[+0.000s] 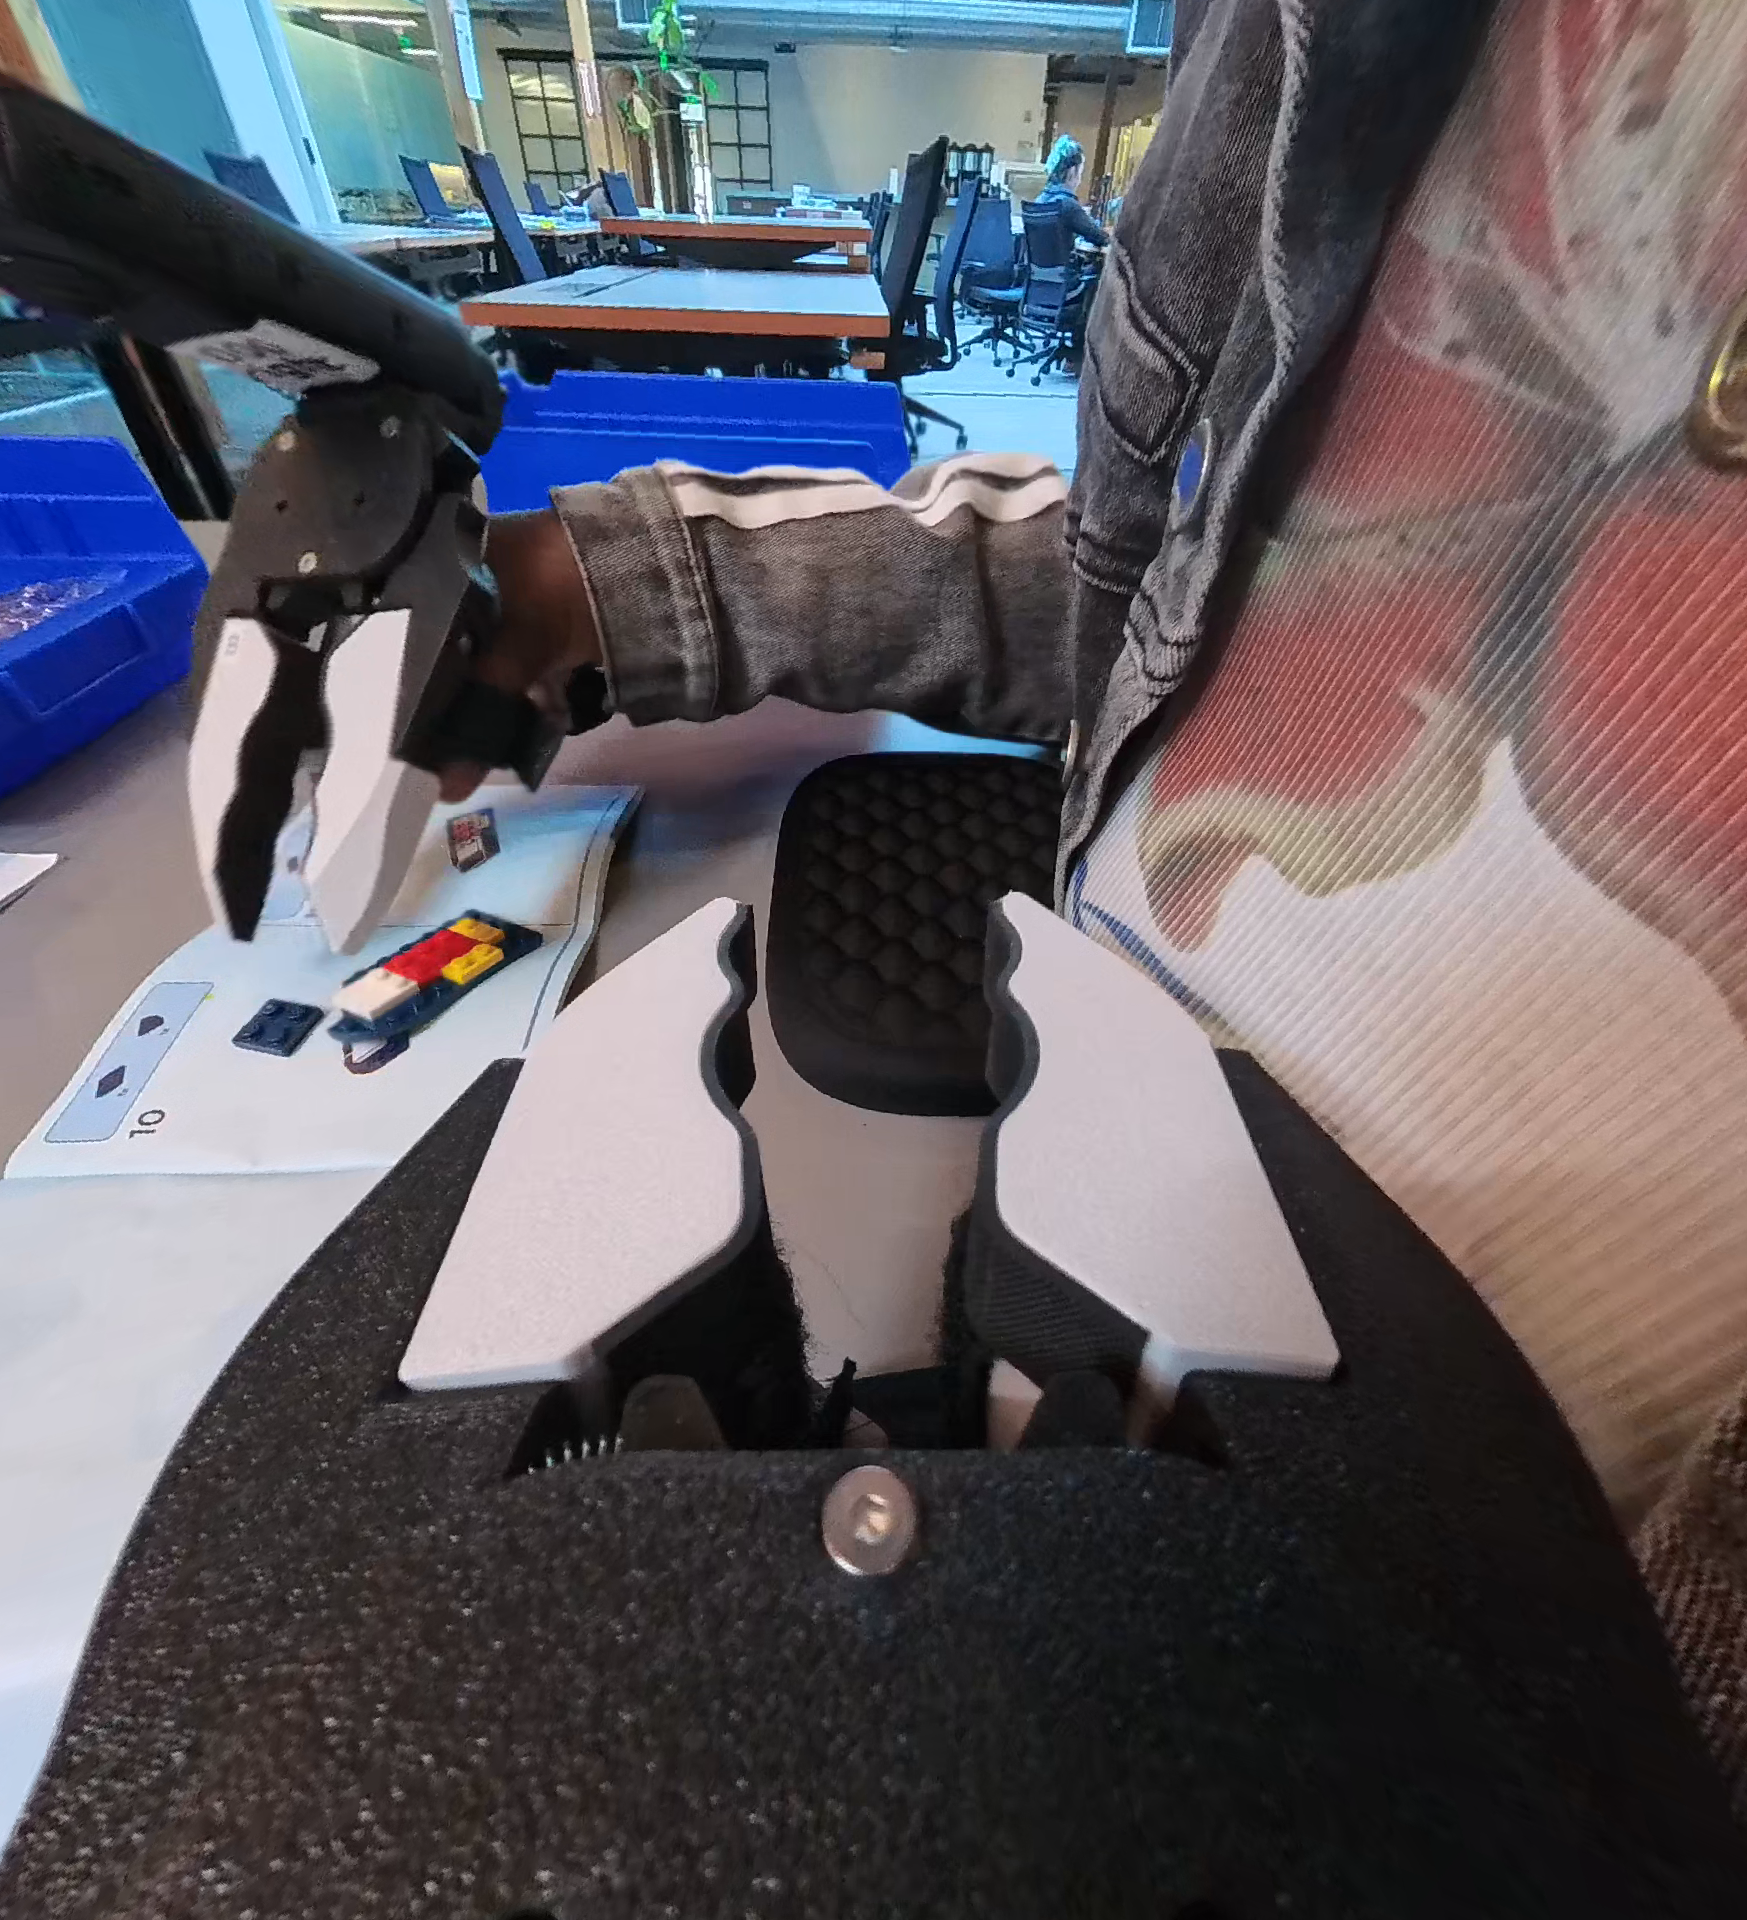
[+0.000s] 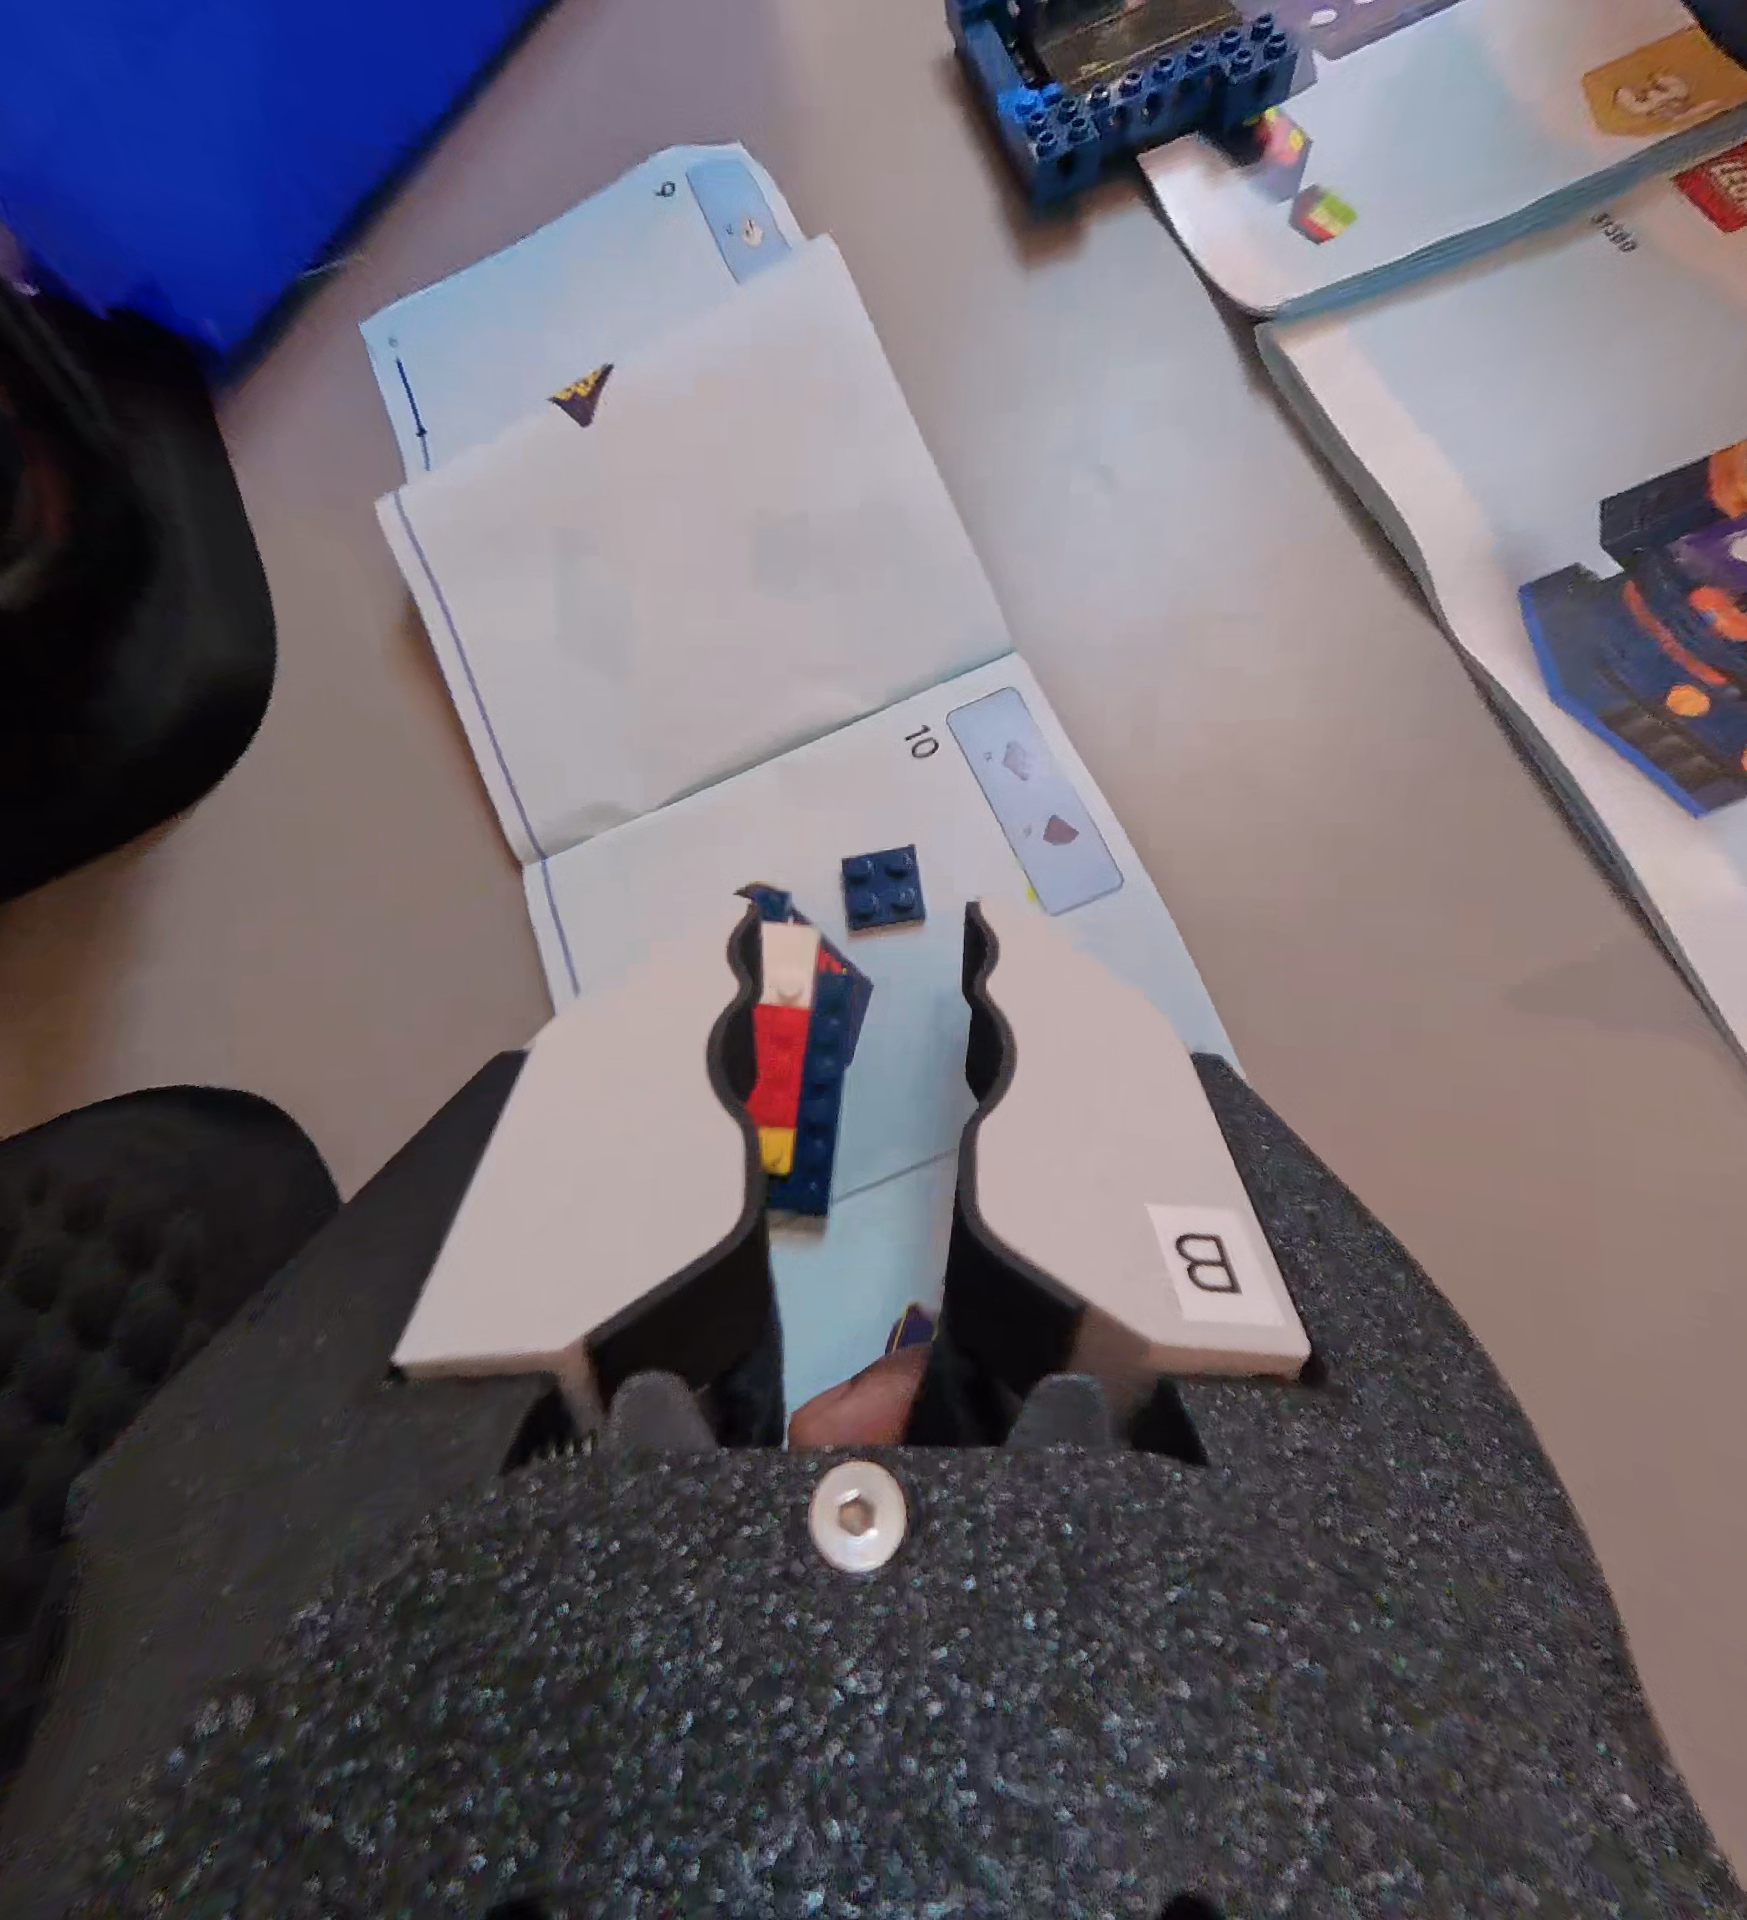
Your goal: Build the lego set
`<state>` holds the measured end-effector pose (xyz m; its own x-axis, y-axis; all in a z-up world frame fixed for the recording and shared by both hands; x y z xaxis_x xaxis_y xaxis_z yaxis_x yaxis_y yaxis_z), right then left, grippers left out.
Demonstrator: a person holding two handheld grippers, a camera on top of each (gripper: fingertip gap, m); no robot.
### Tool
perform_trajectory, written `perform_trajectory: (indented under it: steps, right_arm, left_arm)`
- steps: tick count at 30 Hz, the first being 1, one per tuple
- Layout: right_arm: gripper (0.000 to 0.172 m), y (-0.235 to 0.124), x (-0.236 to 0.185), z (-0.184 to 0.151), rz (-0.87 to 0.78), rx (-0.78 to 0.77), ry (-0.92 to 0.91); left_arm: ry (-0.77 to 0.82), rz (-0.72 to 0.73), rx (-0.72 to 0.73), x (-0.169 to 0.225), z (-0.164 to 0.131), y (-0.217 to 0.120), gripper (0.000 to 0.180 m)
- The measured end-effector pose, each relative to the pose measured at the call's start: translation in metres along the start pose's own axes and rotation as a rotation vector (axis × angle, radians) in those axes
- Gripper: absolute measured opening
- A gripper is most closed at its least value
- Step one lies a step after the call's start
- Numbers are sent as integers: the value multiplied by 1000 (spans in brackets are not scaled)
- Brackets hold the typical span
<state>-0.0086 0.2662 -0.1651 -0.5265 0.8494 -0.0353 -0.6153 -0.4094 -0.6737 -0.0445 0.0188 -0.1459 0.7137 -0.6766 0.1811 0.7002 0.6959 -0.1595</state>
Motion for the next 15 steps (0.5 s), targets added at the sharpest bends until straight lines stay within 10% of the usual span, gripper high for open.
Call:
perform_trajectory:
  steps: [15]
  right_arm:
    - [33, 2, -37, -18, -100, -105, -165]
  left_arm:
    - [17, 10, -13, 1, -1, 1, 42]
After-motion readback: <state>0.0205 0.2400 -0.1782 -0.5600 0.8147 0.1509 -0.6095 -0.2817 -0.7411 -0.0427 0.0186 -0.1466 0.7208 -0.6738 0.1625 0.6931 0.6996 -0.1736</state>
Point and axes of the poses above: each gripper's, where its closed fingertips meet, y out along the fingers, z out of its top, x = y × z across the jaws, the point moved 9 cm from there along -y, back along the fingers, and after that the axes turned 9 degrees about -y, right-handed, at the moved point
